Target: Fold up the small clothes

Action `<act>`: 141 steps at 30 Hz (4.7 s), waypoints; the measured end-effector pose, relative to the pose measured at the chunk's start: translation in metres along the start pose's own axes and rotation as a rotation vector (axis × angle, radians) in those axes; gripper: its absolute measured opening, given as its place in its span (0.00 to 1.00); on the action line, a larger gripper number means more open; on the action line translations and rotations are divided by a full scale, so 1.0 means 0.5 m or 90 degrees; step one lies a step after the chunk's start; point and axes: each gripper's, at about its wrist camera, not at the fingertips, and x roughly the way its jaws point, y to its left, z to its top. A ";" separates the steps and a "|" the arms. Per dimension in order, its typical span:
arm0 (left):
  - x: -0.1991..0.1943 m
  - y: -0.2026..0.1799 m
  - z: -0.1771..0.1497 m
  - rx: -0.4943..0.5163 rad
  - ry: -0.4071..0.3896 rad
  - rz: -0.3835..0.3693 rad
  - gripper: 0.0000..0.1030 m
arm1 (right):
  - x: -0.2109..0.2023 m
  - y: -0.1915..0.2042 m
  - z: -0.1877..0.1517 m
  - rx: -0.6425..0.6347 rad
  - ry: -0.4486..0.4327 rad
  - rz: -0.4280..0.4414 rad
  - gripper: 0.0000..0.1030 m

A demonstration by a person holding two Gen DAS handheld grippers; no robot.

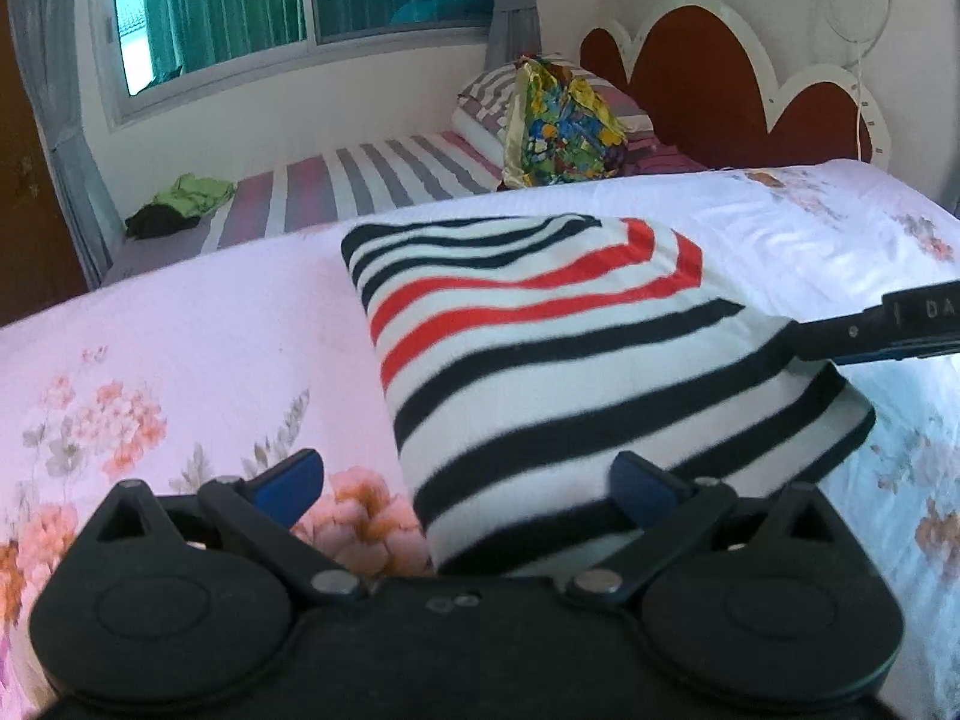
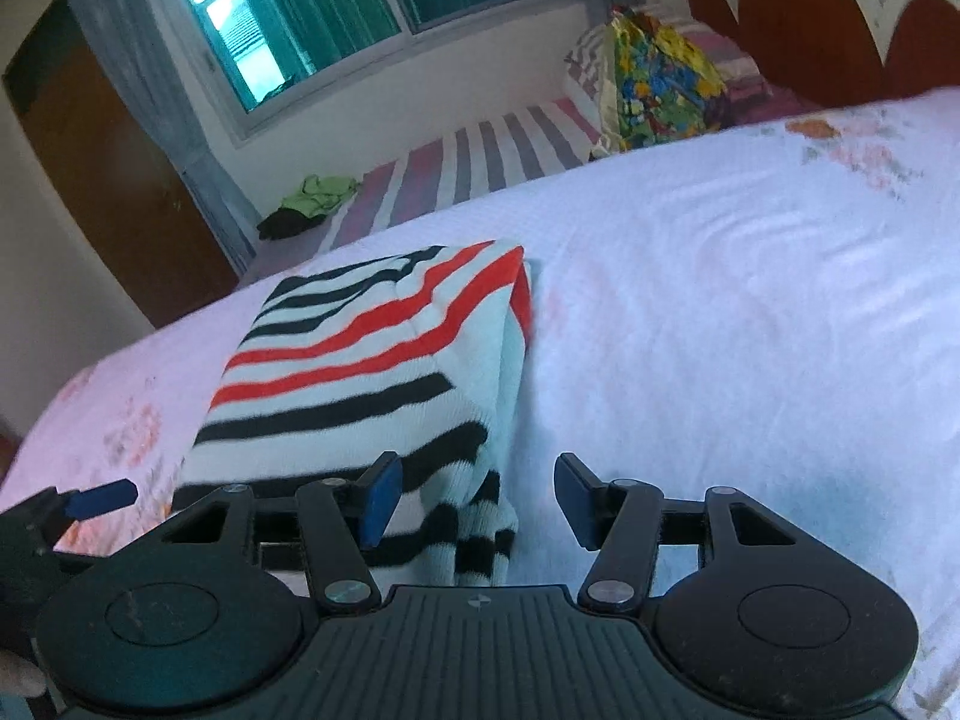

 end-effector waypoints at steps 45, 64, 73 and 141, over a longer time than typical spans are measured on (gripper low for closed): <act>0.193 0.156 0.041 -0.238 0.129 -0.336 0.93 | 0.145 -0.116 0.078 0.155 0.134 0.235 0.78; 0.094 0.157 0.048 -0.210 0.049 -0.312 0.53 | 0.079 0.171 0.050 -0.171 0.037 0.092 0.31; -0.044 0.311 -0.019 -0.210 0.017 -0.294 0.53 | 0.084 0.397 -0.034 -0.211 0.023 0.124 0.31; -0.225 0.340 -0.321 0.057 0.006 -0.018 0.87 | 0.135 0.614 -0.414 -0.317 0.061 0.012 0.09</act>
